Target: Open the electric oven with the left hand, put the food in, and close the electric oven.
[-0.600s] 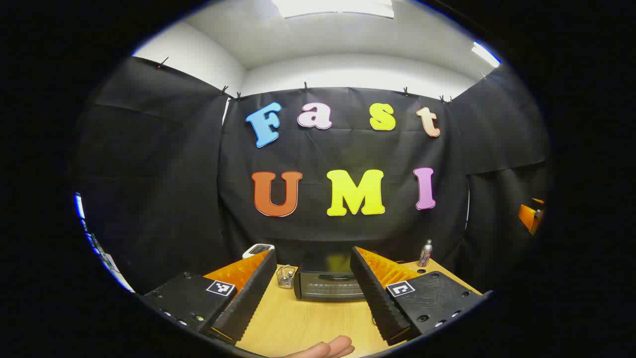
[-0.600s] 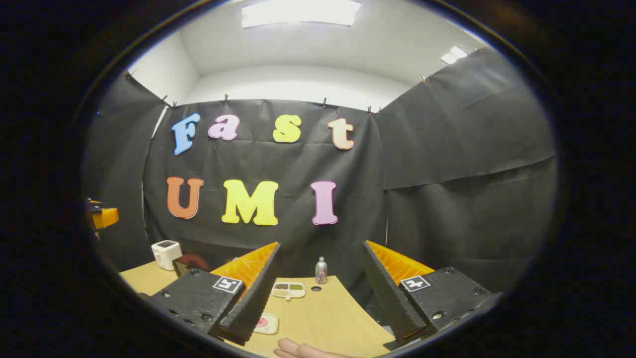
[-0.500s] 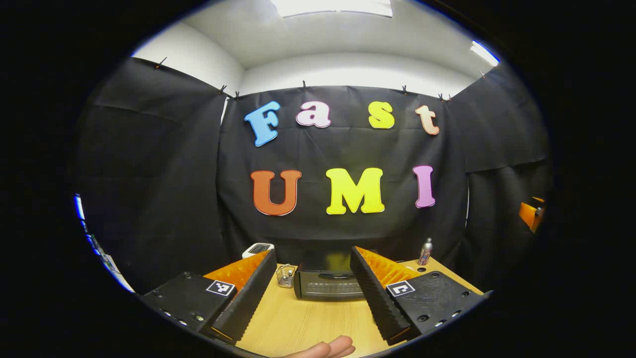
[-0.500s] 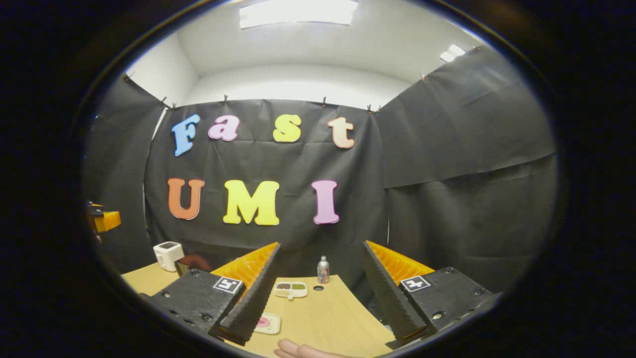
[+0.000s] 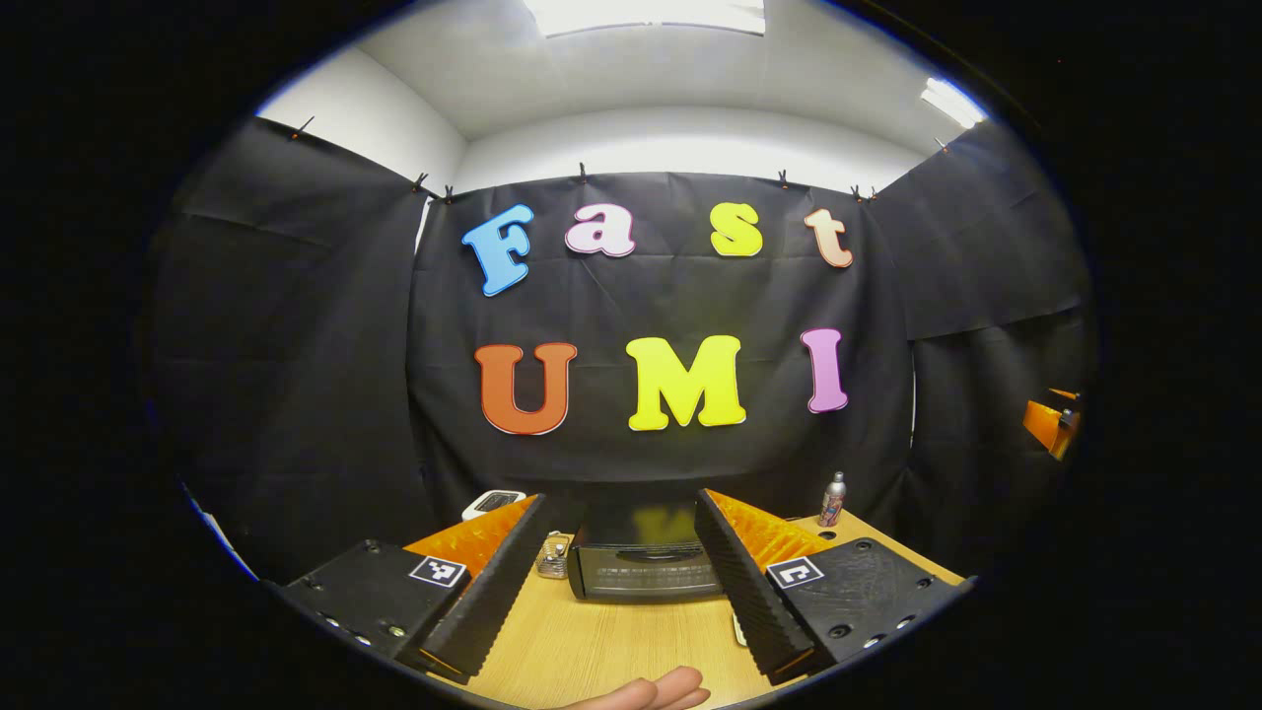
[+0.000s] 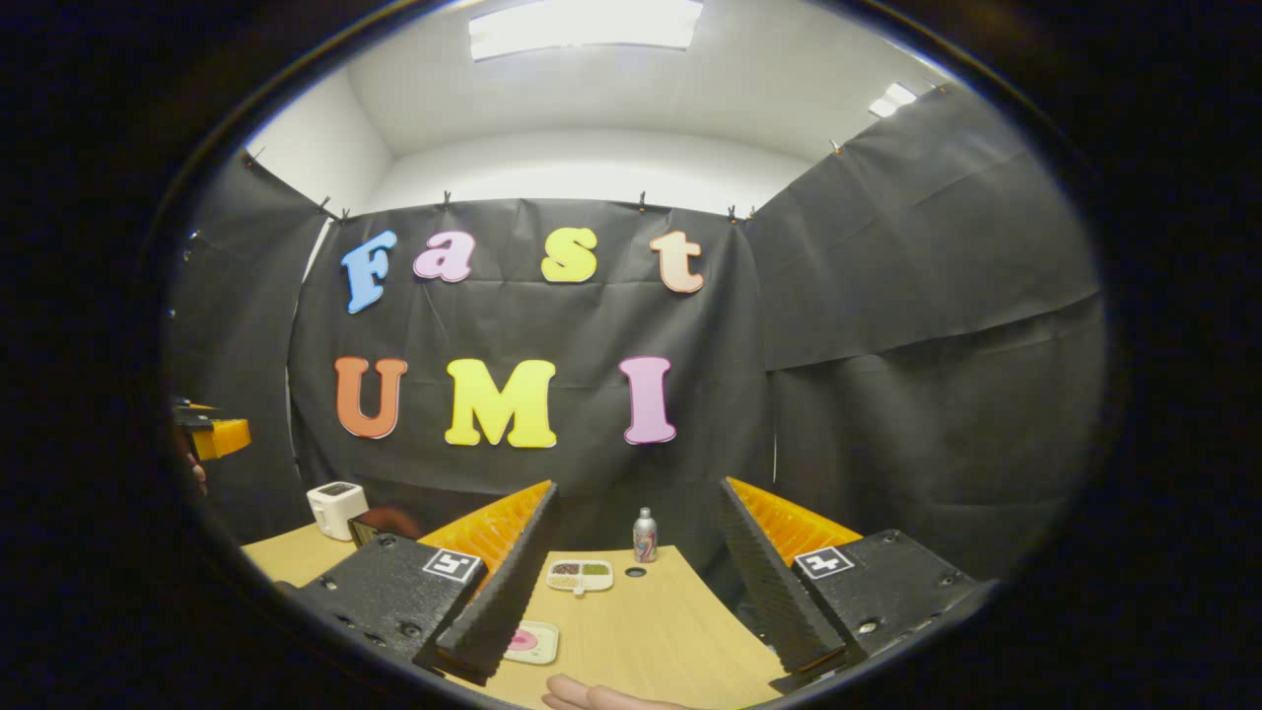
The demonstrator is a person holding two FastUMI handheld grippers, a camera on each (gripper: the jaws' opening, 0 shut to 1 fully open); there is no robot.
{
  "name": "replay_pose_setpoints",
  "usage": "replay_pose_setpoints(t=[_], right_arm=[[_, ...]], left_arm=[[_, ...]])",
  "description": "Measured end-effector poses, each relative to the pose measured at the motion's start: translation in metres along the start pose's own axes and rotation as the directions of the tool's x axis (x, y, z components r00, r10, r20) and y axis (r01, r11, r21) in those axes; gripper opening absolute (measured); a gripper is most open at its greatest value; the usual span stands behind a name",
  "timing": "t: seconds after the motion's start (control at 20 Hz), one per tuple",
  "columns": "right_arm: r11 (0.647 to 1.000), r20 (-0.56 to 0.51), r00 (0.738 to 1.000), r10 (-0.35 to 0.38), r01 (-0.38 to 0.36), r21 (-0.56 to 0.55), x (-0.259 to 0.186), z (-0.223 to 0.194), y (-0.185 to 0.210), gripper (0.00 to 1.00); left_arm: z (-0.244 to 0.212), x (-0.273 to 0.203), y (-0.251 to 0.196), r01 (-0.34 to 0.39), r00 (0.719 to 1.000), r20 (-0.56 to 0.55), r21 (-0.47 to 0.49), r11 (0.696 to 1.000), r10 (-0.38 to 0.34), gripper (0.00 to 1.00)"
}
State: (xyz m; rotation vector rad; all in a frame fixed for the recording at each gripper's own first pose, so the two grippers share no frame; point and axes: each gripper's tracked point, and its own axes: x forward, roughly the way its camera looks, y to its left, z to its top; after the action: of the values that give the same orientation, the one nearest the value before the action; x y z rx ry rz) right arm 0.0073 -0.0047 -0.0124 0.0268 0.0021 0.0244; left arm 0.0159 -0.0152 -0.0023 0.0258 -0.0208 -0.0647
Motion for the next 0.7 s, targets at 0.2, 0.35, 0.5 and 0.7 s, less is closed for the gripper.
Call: replay_pose_setpoints(t=[0.2, 0.35, 0.5, 0.7], right_arm=[[1.0, 0.014, 1.0, -0.002, 0.002, 0.012, 0.012, -0.004, -0.003, 0.96], [1.0, 0.008, 1.0, 0.013, -0.013, 0.016, 0.023, -0.011, 0.0, 0.96], [1.0, 0.026, 1.0, -0.001, 0.001, 0.002, 0.036, -0.011, -0.006, 0.96], [0.999, 0.041, 0.999, -0.013, 0.014, -0.033, 0.046, -0.018, -0.015, 0.96]], left_arm=[[-0.009, 0.022, 0.0, 0.01, 1.0, -0.004, 0.005, 1.0, -0.01, 0.95], [-0.018, 0.048, -0.006, 0.024, 1.0, -0.009, 0.008, 1.0, -0.024, 0.95], [-0.038, 0.08, -0.014, 0.041, 0.998, -0.049, -0.007, 0.999, -0.041, 0.95], [-0.078, 0.123, -0.028, 0.074, 0.983, -0.164, -0.023, 0.997, -0.077, 0.95]])
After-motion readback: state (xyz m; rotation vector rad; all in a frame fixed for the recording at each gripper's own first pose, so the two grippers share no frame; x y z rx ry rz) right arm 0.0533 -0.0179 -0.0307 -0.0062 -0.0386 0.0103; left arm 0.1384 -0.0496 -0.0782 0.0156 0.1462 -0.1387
